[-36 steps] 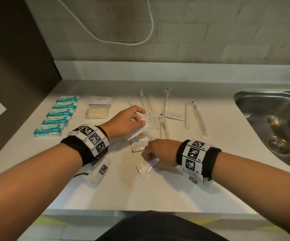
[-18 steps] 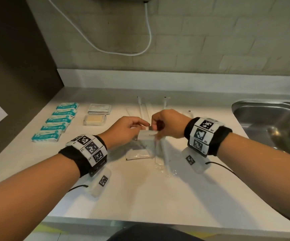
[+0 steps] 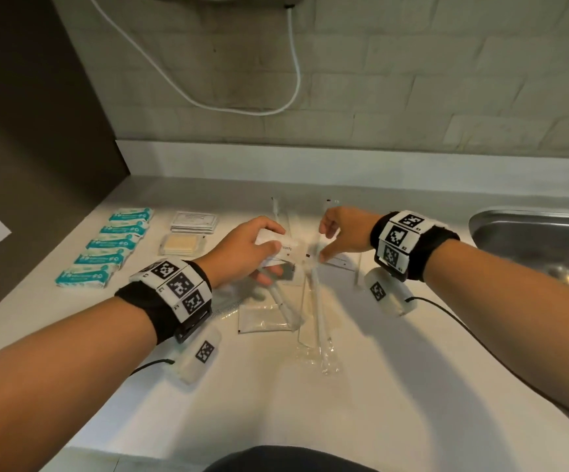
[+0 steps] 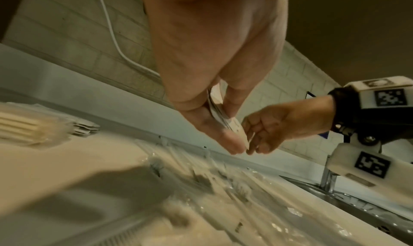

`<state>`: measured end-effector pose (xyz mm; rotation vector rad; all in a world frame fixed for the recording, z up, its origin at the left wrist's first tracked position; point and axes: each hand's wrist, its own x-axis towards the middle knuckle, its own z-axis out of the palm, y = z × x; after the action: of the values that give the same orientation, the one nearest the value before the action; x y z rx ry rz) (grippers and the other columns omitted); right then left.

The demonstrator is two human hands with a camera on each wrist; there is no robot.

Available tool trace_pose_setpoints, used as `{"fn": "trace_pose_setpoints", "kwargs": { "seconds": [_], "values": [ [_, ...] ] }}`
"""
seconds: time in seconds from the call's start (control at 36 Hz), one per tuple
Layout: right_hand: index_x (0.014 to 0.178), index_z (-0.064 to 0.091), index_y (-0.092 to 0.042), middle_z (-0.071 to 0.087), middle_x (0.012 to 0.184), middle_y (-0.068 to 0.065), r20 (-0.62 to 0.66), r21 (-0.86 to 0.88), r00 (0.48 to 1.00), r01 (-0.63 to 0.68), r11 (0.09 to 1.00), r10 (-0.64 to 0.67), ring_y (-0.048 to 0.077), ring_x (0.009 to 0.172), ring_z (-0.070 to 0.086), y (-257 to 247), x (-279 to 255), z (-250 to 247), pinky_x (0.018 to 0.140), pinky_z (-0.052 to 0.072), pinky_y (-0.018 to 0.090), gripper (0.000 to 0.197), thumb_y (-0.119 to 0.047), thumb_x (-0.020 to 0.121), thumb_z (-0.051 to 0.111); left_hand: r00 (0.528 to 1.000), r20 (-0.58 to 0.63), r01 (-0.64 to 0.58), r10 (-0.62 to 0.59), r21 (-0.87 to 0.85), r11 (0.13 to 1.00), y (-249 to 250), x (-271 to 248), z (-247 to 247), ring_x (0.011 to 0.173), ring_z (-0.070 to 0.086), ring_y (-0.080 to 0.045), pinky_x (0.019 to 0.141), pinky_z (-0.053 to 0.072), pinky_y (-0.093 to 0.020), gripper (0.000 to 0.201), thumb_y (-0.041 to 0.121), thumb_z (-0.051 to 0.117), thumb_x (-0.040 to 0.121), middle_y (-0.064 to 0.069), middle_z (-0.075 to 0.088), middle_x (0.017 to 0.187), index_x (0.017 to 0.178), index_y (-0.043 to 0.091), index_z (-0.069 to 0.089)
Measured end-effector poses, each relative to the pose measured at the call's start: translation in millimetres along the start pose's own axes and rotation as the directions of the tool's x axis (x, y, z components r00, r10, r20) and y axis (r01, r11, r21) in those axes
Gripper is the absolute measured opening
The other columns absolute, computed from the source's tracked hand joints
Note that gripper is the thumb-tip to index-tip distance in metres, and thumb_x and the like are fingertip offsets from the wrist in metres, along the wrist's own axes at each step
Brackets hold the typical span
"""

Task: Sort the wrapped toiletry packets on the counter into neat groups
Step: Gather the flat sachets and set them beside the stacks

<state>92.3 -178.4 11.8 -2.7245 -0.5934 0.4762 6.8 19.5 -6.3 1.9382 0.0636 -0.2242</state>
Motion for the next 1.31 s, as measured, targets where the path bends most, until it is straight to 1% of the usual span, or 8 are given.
{"fn": "trace_pose_setpoints", "kwargs": {
  "seconds": [0.11,0.22,0.44,0.61,0.72,0.89,1.08,1.31],
  "values": [
    [0.136,0.049,-0.011,0.054,0.137,0.006,0.059,-0.233,0.992,-0.095,0.968,0.111,0.027,0.125,0.052,18,20,14,0.103,0.042,0.035,0.052,-0.026,0.089,0.065,1.000,-0.023,-0.013,0.013,0.003,1.000,3,6,-8,0.079,0.075,-0.030,0.073,0.059,-0.055,0.026,0.014,0.056,0.098,0.002,0.052,0.116,0.119,0.029,0.055],
    [0.125,0.057,-0.010,0.062,0.119,0.008,0.055,-0.349,0.989,-0.108,0.931,0.135,0.029,0.107,0.061,32,42,38,0.092,0.051,0.038,0.038,-0.025,0.090,0.061,0.998,-0.049,-0.027,0.027,0.008,1.000,5,13,-15,0.081,0.075,-0.024,0.071,0.061,-0.049,0.021,0.011,0.054,0.098,0.012,0.052,0.110,0.117,0.021,0.057],
    [0.120,0.061,-0.009,0.065,0.117,0.008,0.027,-0.261,0.996,-0.075,0.962,0.084,0.028,0.107,0.061,30,59,23,0.087,0.046,0.030,0.032,-0.013,0.089,0.064,0.996,-0.091,-0.015,0.016,0.007,1.000,-4,22,-30,0.083,0.075,-0.020,0.057,0.060,-0.031,0.019,0.008,0.055,0.097,-0.013,0.052,0.134,0.114,0.017,0.060],
    [0.100,0.070,-0.018,0.064,0.088,-0.006,0.141,-0.190,0.978,0.179,0.965,-0.153,0.016,0.084,0.058,-23,48,-6,0.077,0.041,0.025,0.023,-0.015,0.078,0.076,0.989,-0.146,-0.017,0.011,-0.035,0.999,-10,26,-39,0.082,0.075,-0.021,0.060,0.062,-0.034,0.021,0.005,0.054,0.097,-0.009,0.063,0.119,0.117,0.012,0.058],
    [0.109,0.069,-0.014,0.069,0.103,-0.002,0.307,-0.363,0.934,0.293,0.885,-0.183,0.017,0.089,0.060,-44,47,22,0.084,0.050,0.028,0.032,-0.011,0.078,0.075,0.987,-0.157,-0.030,0.023,-0.044,0.999,-15,24,-44,0.081,0.075,-0.022,0.060,0.062,-0.033,0.020,0.003,0.054,0.097,-0.009,0.065,0.115,0.114,0.013,0.059],
    [0.123,0.053,-0.017,0.060,0.108,0.001,0.305,-0.334,0.946,0.216,0.918,-0.112,0.019,0.093,0.058,-41,50,46,0.071,0.047,0.024,0.043,-0.010,0.084,0.068,0.990,-0.140,-0.018,0.013,-0.033,0.999,-24,15,-56,0.079,0.075,-0.020,0.065,0.062,-0.035,0.022,0.004,0.055,0.097,-0.005,0.068,0.108,0.116,0.013,0.058],
    [0.119,0.058,-0.016,0.060,0.116,0.001,0.310,-0.618,0.947,0.272,0.738,-0.090,0.021,0.106,0.058,-50,50,44,0.093,0.049,0.032,0.041,-0.031,0.083,0.070,0.991,-0.134,-0.023,0.018,-0.037,0.999,-28,5,-64,0.081,0.075,-0.019,0.068,0.062,-0.035,0.022,0.005,0.055,0.097,0.002,0.066,0.107,0.116,0.014,0.059],
    [0.120,0.058,-0.020,0.052,0.120,0.002,0.285,-0.675,0.958,0.213,0.707,-0.016,0.024,0.113,0.051,-58,47,34,0.088,0.046,0.033,0.048,-0.034,0.078,0.076,0.995,-0.087,-0.042,0.039,-0.034,0.999,-31,-5,-73,0.084,0.075,-0.021,0.076,0.061,-0.044,0.026,0.007,0.055,0.097,-0.004,0.061,0.119,0.119,0.019,0.061]
  ]
}}
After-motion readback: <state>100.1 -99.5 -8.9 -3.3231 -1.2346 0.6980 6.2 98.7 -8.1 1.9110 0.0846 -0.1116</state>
